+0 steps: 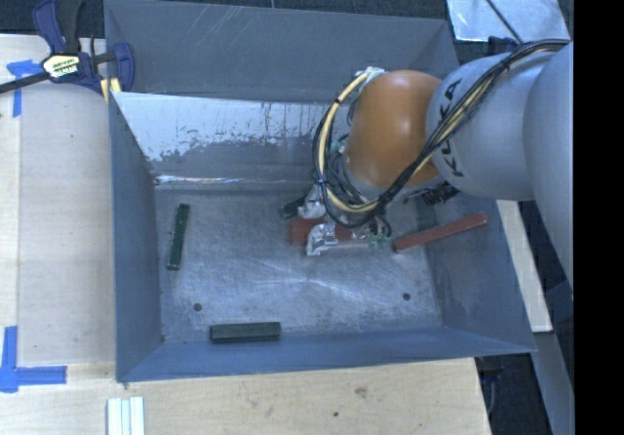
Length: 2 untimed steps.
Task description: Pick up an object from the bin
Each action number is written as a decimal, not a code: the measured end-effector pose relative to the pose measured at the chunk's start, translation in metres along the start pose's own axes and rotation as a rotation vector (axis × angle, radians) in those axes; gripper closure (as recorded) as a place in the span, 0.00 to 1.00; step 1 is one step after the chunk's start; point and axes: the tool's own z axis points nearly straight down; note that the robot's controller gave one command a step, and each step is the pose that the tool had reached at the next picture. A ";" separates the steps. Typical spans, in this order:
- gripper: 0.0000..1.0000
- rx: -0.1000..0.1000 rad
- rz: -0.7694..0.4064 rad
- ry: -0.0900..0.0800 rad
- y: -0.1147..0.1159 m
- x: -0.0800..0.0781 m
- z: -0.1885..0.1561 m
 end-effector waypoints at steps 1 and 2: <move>1.00 0.000 0.000 0.000 0.000 0.000 0.000; 1.00 0.001 -0.041 0.006 0.015 -0.009 -0.189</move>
Offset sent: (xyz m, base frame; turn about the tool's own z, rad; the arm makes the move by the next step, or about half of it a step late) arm 0.0031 0.0154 0.1838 -0.0424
